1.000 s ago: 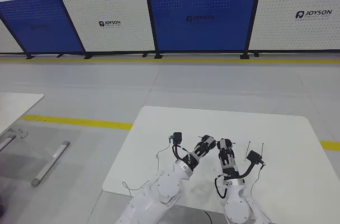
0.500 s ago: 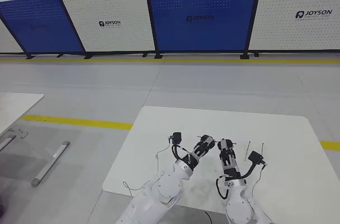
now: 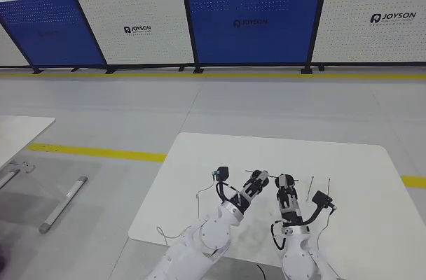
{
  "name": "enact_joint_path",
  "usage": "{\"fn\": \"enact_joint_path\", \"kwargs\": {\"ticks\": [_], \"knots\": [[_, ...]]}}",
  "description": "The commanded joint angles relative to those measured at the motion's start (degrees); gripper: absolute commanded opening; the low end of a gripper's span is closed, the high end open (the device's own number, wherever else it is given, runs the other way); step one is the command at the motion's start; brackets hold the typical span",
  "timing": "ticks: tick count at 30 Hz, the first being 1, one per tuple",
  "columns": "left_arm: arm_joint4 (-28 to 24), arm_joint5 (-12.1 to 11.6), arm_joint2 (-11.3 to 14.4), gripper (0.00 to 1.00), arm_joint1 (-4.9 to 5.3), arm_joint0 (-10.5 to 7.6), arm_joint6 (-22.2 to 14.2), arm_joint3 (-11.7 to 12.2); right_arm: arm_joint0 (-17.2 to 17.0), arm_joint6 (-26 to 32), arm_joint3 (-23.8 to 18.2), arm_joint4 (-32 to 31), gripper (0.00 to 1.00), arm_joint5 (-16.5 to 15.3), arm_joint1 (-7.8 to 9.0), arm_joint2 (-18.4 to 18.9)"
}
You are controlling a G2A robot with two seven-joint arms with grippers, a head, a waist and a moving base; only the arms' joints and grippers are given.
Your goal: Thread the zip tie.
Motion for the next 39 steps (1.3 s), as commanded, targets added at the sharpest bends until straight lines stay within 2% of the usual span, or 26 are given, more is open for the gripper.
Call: {"fn": "enact_joint_path", "kwargs": {"ticks": [1, 3, 12, 22, 29, 35, 39], "knots": [[0.2, 0.1, 0.1, 0.24, -0.01, -0.03, 0.0, 0.1, 0.0, 0.0, 0.0, -0.1, 0.0, 0.1, -0.02, 0.0], [0.5, 0.3, 0.2, 0.23, -0.01, -0.02, 0.0, 0.1, 0.0, -0.1, 0.0, -0.1, 0.0, 0.1, -0.04, 0.0], [1.6, 0.6, 0.1, 0.0, 0.05, 0.19, 0.2, -0.3, -0.1, -2.1, 0.0, -2.5, 0.0, 1.2, -0.22, -0.6], [2.0, 1.2, -0.1, 0.0, 0.15, 0.25, -0.6, -0.5, 0.0, -2.5, 0.4, -2.8, 0.0, 1.0, -0.42, -1.0], [0.8, 0.2, -0.2, 0.0, 0.15, 0.17, -1.6, -0.7, 0.5, 1.3, 0.8, -0.3, 0.0, -0.3, -0.37, -0.6], [-0.2, -0.4, -0.5, 0.0, 0.18, 0.24, -2.0, -0.9, 0.7, 2.2, 0.8, -0.2, 0.0, -0.3, -0.32, -0.2], [-0.1, -0.1, -0.5, 0.0, 0.2, 0.19, -2.1, -0.9, 0.7, 3.3, 0.6, 0.9, 0.0, -1.2, -0.29, -0.1]]}}
